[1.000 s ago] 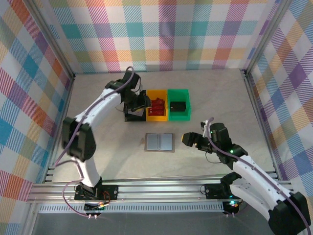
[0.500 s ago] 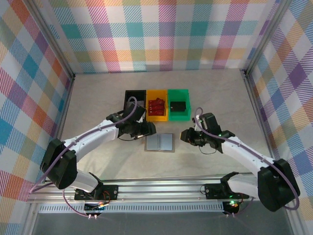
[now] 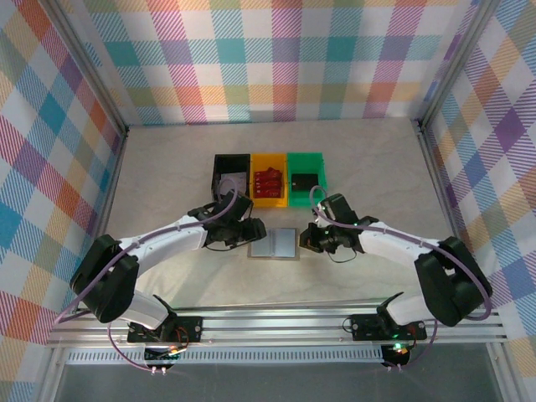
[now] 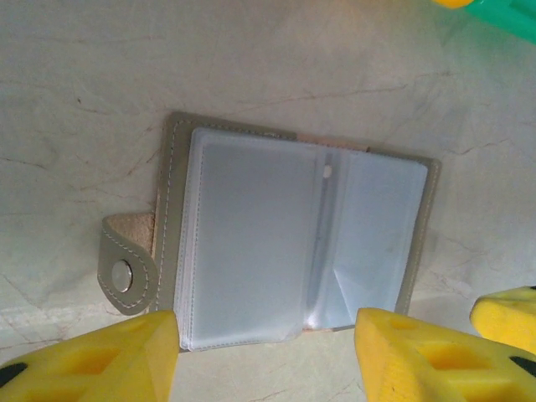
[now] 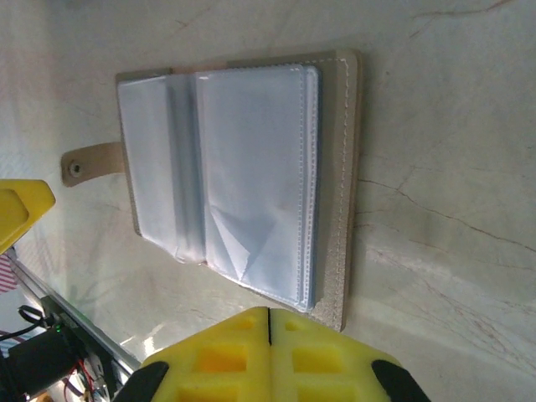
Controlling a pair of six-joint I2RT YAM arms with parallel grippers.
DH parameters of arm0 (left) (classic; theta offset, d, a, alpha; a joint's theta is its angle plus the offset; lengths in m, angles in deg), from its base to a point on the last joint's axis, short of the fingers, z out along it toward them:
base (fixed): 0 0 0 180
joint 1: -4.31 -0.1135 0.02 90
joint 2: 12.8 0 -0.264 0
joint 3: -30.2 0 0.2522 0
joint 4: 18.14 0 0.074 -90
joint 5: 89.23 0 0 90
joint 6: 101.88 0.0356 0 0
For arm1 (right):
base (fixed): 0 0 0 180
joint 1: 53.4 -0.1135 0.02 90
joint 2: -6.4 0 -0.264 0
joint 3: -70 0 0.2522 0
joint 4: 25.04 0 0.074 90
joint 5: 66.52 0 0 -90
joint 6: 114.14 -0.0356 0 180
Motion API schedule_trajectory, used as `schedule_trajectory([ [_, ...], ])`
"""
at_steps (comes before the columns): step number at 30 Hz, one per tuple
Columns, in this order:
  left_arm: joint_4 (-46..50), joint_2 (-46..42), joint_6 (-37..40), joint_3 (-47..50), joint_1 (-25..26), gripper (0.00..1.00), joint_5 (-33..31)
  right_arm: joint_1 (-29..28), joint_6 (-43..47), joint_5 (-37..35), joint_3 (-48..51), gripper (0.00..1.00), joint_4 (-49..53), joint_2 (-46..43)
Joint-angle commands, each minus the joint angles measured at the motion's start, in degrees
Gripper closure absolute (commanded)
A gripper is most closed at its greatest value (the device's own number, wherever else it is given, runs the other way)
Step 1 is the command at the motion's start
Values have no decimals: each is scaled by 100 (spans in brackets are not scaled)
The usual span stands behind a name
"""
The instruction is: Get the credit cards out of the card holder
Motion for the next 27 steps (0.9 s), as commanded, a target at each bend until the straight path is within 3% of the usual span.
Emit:
schedule_trajectory([
  [1, -333, 143, -131, 65, 141, 42, -13, -45, -89, 1, -179, 100, -243, 169],
  [27, -980, 693, -142, 393, 218, 41, 175, -216, 47, -104, -216, 100, -696, 892],
])
